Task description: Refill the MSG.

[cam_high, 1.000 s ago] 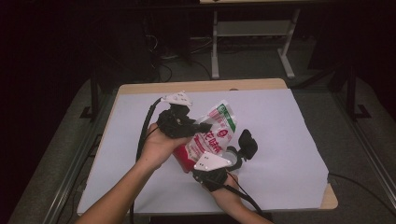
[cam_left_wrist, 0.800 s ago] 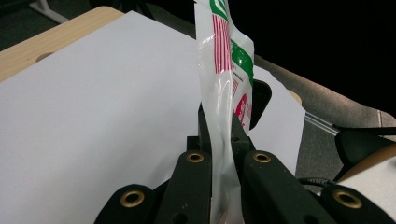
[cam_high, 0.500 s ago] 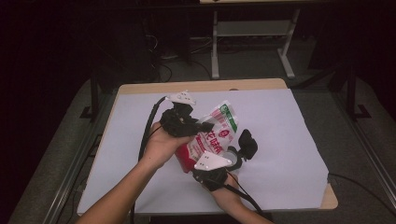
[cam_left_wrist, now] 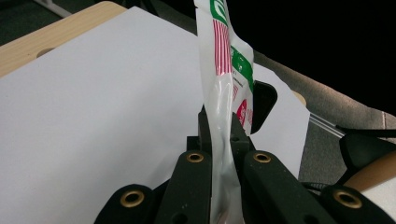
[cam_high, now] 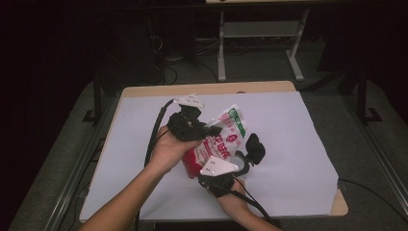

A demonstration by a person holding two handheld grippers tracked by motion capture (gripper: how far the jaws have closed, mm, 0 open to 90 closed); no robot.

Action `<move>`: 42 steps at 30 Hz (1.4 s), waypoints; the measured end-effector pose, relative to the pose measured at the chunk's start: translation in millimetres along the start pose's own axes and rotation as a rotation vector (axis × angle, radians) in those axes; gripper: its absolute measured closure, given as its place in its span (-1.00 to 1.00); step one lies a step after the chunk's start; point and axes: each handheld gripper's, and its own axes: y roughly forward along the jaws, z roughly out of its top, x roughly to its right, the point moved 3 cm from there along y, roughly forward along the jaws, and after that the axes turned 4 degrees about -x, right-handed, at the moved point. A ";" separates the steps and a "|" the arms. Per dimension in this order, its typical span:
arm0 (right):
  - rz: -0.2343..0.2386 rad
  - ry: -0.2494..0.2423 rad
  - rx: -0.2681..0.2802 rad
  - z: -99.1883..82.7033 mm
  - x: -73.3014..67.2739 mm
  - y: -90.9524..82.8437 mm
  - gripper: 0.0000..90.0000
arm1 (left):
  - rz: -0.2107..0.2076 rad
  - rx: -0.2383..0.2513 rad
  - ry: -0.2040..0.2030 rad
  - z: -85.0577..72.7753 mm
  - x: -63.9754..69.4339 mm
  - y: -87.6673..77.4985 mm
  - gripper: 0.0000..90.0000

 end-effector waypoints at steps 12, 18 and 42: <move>0.008 -0.001 0.009 0.3 -0.9 -0.1 1.00 | 0.000 -0.007 -0.002 1.3 1.2 2.9 1.00; 0.008 -0.001 0.013 1.0 -0.3 -0.5 1.00 | 0.000 -0.014 0.010 2.5 2.1 4.2 1.00; 0.014 0.011 0.019 2.1 1.9 -0.3 1.00 | 0.013 -0.031 0.018 7.1 2.9 10.6 1.00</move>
